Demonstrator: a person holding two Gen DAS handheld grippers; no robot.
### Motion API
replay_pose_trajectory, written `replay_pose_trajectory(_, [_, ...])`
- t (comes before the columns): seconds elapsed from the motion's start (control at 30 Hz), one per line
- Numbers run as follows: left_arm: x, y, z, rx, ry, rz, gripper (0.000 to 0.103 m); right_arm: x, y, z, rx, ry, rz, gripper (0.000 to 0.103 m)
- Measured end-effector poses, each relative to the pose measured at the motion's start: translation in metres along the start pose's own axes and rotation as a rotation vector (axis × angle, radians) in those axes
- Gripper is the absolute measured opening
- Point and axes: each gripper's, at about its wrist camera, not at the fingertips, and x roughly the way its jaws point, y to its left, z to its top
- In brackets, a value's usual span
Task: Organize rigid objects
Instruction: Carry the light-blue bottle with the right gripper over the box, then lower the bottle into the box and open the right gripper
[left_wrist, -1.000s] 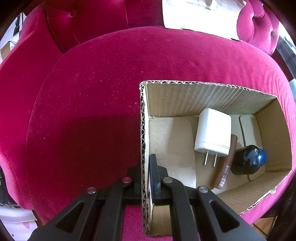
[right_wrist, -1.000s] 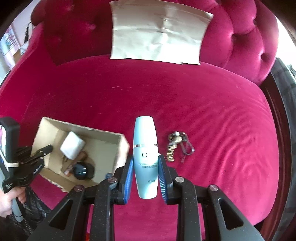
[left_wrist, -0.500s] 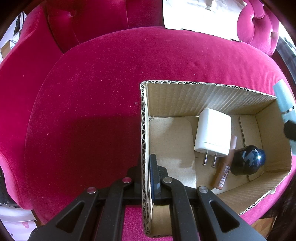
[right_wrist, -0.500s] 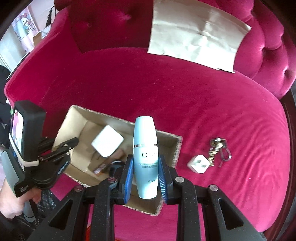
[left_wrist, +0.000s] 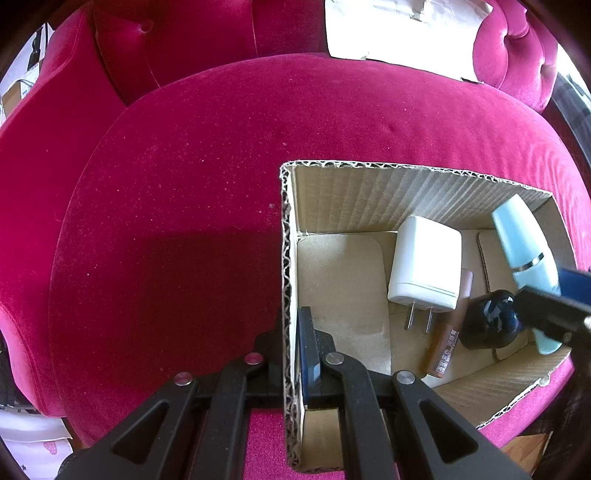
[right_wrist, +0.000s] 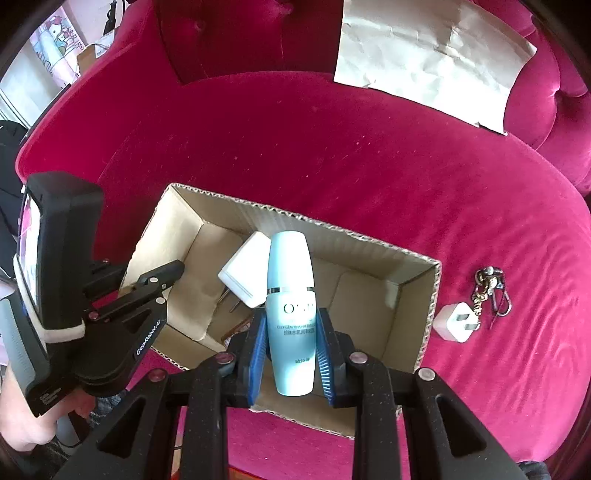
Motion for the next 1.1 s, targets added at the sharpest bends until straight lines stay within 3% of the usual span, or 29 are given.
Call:
replay_pose_trajectory(0.57, [0.000, 0.000, 0.000, -0.003, 0.001, -0.001, 0.004, 0.009, -0.002, 0.002, 0.029, 0.020, 0.038, 0.028])
replay_pose_trajectory(0.63, [0.000, 0.000, 0.000, -0.003, 0.001, 0.000, 0.004, 0.007, -0.002, 0.003, 0.026, 0.012, 0.033, 0.039])
replay_pose_trajectory(0.7, [0.000, -0.001, 0.000, -0.002, 0.001, 0.001, 0.004, 0.002, -0.003, 0.002, 0.029, -0.009, 0.009, 0.061])
replay_pose_trajectory(0.87, [0.000, -0.001, -0.001, -0.002, 0.000, 0.002, 0.004, -0.007, -0.006, 0.005, 0.039, -0.047, -0.024, 0.091])
replay_pose_trajectory(0.97, [-0.001, -0.001, 0.000, -0.001, 0.000, 0.002, 0.004, -0.011, -0.008, 0.007, 0.037, -0.061, -0.037, 0.100])
replay_pose_trajectory(1.1, [-0.001, -0.001, 0.000, 0.000, 0.001, 0.002, 0.004, -0.012, -0.010, 0.008, 0.037, -0.064, -0.046, 0.101])
